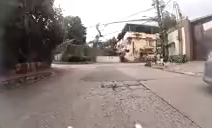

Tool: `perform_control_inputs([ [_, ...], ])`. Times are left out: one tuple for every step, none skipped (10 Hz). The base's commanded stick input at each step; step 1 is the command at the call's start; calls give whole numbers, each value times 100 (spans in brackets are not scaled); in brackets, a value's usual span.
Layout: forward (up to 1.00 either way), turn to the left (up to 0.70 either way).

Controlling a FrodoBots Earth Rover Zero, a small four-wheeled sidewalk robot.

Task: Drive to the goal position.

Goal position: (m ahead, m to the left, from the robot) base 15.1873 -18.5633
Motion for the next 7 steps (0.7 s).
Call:
perform_control_inputs([
  [83,-9],
  [79,-18],
  [75,-28],
  [73,-34],
  [73,-34],
  [73,-34],
  [73,-34],
])
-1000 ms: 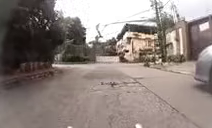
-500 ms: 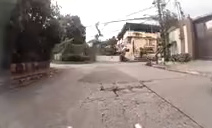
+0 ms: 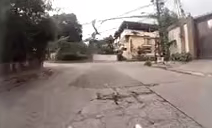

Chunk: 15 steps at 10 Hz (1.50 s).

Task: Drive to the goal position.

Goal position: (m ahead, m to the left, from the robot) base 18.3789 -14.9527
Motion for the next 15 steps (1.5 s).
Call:
perform_control_inputs([
  [73,-34],
  [73,-34],
  [73,-34],
  [73,-34],
  [73,-34],
  [73,3],
  [73,3],
  [73,3],
  [73,3],
  [73,3],
  [73,3],
  [73,3],
  [73,3],
  [73,3],
  [73,3],
])
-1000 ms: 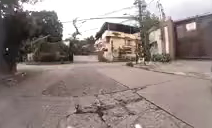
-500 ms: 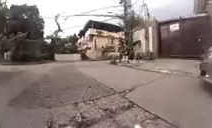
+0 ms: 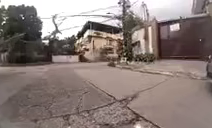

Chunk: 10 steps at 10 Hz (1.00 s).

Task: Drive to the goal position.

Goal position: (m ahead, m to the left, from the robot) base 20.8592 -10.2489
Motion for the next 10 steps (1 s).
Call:
perform_control_inputs([
  [73,3],
  [73,3],
  [73,3],
  [67,-30],
  [67,-20],
  [69,-8],
  [73,3],
  [73,3],
  [73,3],
  [71,3],
])
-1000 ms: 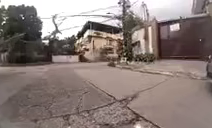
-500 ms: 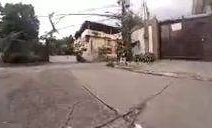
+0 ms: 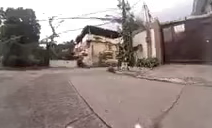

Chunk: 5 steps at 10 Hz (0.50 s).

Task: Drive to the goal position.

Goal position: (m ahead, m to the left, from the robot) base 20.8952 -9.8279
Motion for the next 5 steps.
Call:
perform_control_inputs([
  [66,3],
  [66,3],
  [60,3],
  [60,3],
  [60,3],
])
